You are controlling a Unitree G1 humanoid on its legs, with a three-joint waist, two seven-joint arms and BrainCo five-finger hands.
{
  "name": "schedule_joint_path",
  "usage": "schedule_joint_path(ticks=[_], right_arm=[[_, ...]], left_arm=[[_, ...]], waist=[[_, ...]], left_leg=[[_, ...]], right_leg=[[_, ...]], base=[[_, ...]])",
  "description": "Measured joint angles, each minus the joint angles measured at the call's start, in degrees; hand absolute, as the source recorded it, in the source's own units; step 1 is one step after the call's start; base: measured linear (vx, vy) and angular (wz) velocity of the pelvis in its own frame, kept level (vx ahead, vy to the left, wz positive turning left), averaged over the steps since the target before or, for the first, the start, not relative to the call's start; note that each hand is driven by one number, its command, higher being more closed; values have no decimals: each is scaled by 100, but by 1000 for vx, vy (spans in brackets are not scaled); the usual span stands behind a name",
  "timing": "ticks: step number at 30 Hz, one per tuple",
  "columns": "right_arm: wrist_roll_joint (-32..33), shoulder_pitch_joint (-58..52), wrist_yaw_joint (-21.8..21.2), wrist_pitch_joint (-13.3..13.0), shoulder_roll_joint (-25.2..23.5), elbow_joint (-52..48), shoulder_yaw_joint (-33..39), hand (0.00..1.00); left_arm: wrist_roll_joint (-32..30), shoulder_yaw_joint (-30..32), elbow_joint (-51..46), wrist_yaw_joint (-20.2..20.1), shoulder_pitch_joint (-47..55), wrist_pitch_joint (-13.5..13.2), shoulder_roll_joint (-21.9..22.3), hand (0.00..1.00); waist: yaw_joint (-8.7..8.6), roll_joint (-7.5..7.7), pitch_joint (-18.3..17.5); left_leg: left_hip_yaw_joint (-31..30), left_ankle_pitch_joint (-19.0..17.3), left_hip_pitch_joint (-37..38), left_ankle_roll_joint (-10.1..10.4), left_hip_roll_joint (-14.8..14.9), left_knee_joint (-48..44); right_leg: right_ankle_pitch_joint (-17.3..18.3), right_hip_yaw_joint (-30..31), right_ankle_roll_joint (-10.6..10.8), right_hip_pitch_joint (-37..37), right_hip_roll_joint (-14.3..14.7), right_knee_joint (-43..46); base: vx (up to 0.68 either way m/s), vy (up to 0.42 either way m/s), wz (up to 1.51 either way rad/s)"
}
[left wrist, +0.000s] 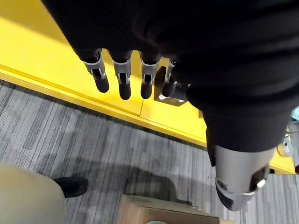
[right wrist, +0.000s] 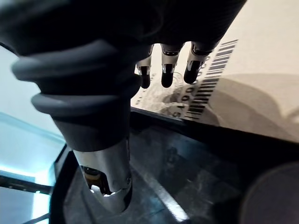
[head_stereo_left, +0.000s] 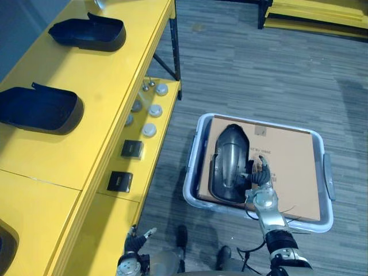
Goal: Walk over and take plastic housings, then place them on the shelf
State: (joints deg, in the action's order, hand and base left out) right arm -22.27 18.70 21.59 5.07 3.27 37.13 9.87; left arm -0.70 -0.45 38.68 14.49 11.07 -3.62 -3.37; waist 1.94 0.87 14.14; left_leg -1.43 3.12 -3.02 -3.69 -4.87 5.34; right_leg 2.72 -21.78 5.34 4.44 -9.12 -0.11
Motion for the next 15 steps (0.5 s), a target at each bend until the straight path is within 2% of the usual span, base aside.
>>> schedule_joint_path(ticks=[5, 15], right_arm=[[-78, 405, 54, 61, 208, 328, 131, 100], [131, 570, -280, 57, 53, 566, 23, 100]], left_arm=[[2, -9, 7, 64, -101, 2, -36, 0], [4, -66, 6, 67, -108, 8, -30, 0]], waist=[[48, 17, 60], [54, -10, 97]], left_leg=[[4, 1, -104, 2, -12, -70], [10, 48, -51, 72, 4, -22]], right_leg=[[-22, 2, -2, -92, -22, 43], [-18, 18, -1, -69, -15, 62]], base=[[-20, -5, 0], [-9, -17, 0]])
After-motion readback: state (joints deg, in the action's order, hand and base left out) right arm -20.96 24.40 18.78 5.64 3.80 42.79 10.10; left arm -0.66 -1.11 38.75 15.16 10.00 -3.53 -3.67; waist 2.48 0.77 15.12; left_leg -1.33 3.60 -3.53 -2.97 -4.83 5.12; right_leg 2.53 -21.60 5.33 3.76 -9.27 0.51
